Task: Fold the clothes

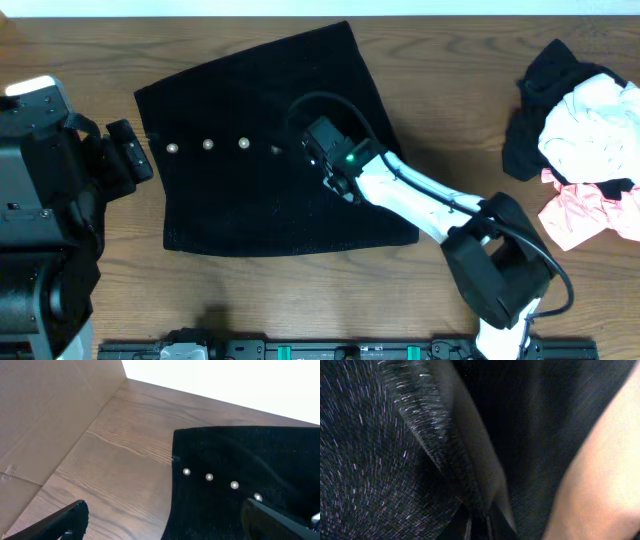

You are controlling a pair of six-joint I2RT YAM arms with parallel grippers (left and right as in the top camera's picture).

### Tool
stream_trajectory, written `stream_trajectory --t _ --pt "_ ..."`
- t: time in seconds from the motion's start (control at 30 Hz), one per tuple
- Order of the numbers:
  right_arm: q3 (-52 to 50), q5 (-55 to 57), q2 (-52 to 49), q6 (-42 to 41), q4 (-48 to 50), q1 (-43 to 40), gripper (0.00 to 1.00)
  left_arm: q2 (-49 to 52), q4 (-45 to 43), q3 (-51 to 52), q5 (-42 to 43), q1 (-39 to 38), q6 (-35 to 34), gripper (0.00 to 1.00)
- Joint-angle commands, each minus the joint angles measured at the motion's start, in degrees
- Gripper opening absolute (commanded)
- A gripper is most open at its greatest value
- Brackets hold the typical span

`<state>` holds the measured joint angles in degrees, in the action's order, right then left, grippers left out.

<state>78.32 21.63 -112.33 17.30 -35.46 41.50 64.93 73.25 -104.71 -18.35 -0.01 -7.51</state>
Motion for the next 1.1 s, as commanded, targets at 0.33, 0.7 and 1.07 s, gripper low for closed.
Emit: stream_trajectory --t 0.33,0.7,1.07 --pt "2.36 3.43 1.66 13.38 26.53 -15.19 0.36 -0.33 1.07 -0.26 -0.07 0.20 -0.33 0.98" --pt "2.36 -7.19 1.66 -3.87 -5.42 -15.43 0.83 0.04 1.33 -0.24 -0.07 0.22 -0.35 0.98" --pt "2.12 -32.50 1.66 -15.37 -24.94 -17.09 0.82 4.39 3.04 0.44 -0.09 0.22 -0.76 0.98"
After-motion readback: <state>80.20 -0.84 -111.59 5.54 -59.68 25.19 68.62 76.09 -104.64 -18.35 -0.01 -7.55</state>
